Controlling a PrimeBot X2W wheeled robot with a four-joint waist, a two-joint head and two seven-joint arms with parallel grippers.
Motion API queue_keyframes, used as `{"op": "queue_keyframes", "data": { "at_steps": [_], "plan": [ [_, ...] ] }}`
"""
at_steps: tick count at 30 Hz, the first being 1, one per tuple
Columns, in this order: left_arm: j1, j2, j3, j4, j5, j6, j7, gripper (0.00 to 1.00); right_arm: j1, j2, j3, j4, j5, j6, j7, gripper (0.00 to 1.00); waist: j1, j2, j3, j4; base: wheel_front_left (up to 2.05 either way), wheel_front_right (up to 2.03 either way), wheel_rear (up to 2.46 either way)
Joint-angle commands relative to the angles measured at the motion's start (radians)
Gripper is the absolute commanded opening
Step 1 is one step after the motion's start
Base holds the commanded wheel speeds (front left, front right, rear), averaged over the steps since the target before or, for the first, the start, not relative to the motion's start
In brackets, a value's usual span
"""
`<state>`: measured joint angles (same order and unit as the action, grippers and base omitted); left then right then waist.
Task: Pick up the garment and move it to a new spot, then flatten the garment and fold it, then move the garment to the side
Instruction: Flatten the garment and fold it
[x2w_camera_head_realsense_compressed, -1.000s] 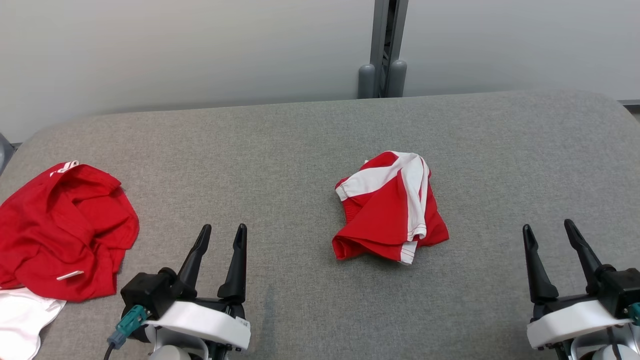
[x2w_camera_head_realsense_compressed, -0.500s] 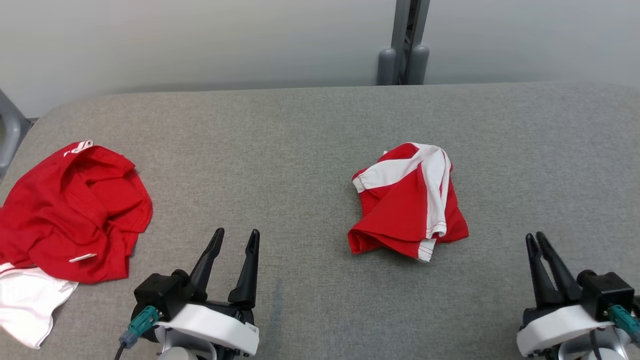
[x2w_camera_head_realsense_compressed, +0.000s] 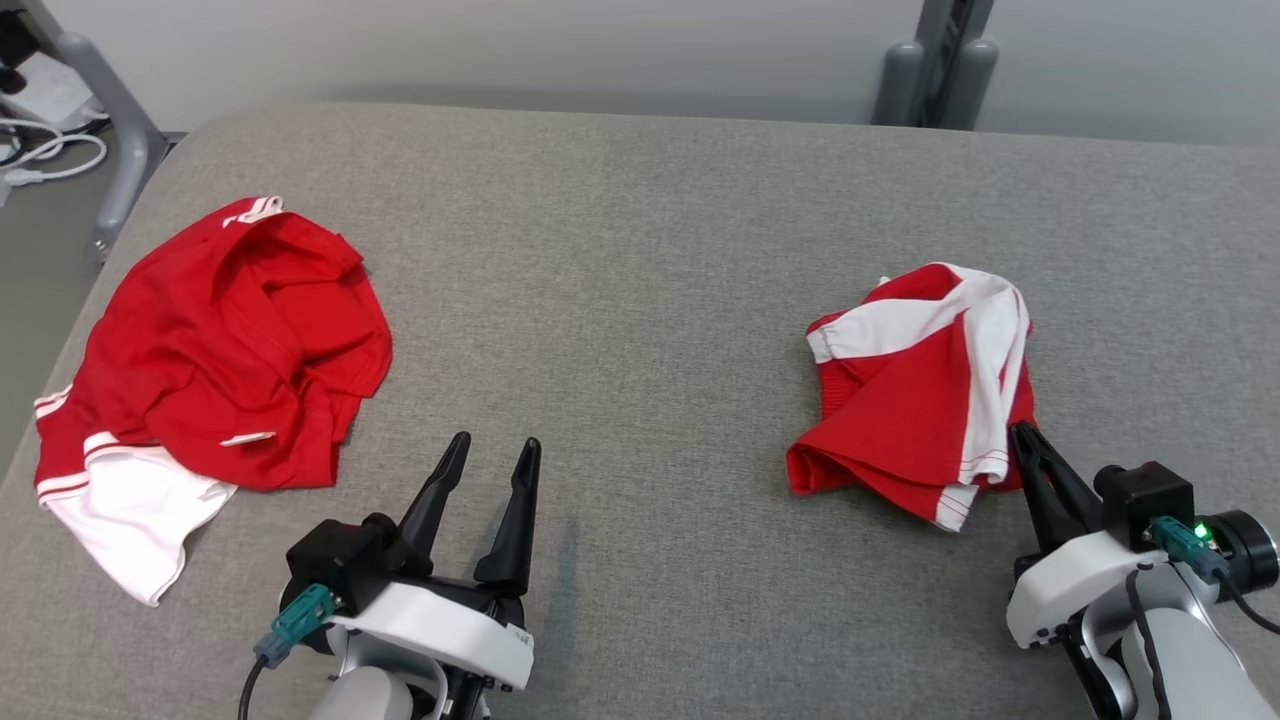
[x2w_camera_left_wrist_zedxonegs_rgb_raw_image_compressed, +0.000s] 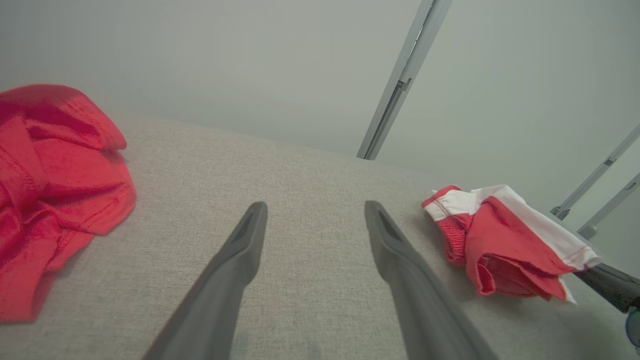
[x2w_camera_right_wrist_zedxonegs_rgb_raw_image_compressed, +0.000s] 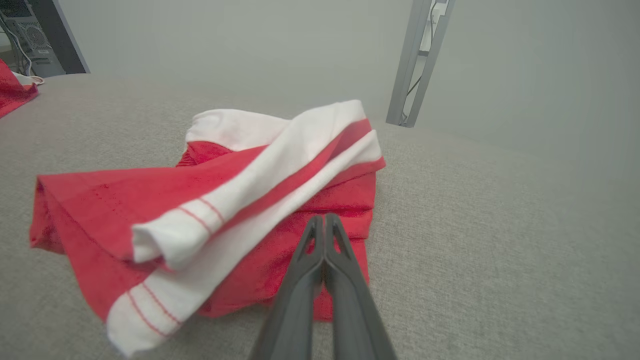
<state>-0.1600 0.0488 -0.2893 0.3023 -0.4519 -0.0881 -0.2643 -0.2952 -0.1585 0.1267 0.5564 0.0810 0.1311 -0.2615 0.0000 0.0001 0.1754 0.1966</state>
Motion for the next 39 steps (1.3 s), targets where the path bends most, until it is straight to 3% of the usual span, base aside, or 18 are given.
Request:
{"op": "queue_keyframes", "data": {
  "at_steps": [1, 10, 21, 31, 39],
  "plan": [
    [-0.021, 0.004, 0.001, -0.001, -0.007, -0.003, -0.001, 1.0, -0.011, -0.007, 0.003, 0.007, 0.003, -0.001, -0.004, 0.0, 0.0, -0.0001, 0.014, 0.02, 0.0, 0.0, 0.0],
    [-0.034, 0.004, -0.01, 0.003, -0.021, 0.003, -0.001, 1.0, -0.129, -0.043, 0.086, 0.145, 0.04, -0.001, -0.001, 0.0, 0.0, -0.0001, 0.042, 0.078, 0.0, 0.0, 0.0],
    [-0.039, 0.004, -0.032, 0.006, -0.04, 0.007, -0.001, 1.0, -0.205, -0.074, 0.131, 0.08, 0.042, -0.001, -0.003, 0.0, 0.0, -0.0001, 0.05, 0.116, 0.0, 0.0, 0.0],
    [-0.037, 0.004, -0.05, 0.009, -0.055, 0.011, -0.001, 1.0, -0.225, -0.069, 0.107, 0.044, 0.0, -0.001, 0.102, 0.0, 0.0, -0.0001, 0.047, 0.144, 0.0, 0.0, 0.0],
    [-0.061, 0.004, -0.07, 0.004, -0.07, 0.007, -0.001, 1.0, -0.374, -0.089, 0.157, 0.141, 0.057, -0.001, 0.19, 0.0, 0.0, -0.0001, 0.081, 0.174, 0.0, 0.0, 0.0]
  ]
}}
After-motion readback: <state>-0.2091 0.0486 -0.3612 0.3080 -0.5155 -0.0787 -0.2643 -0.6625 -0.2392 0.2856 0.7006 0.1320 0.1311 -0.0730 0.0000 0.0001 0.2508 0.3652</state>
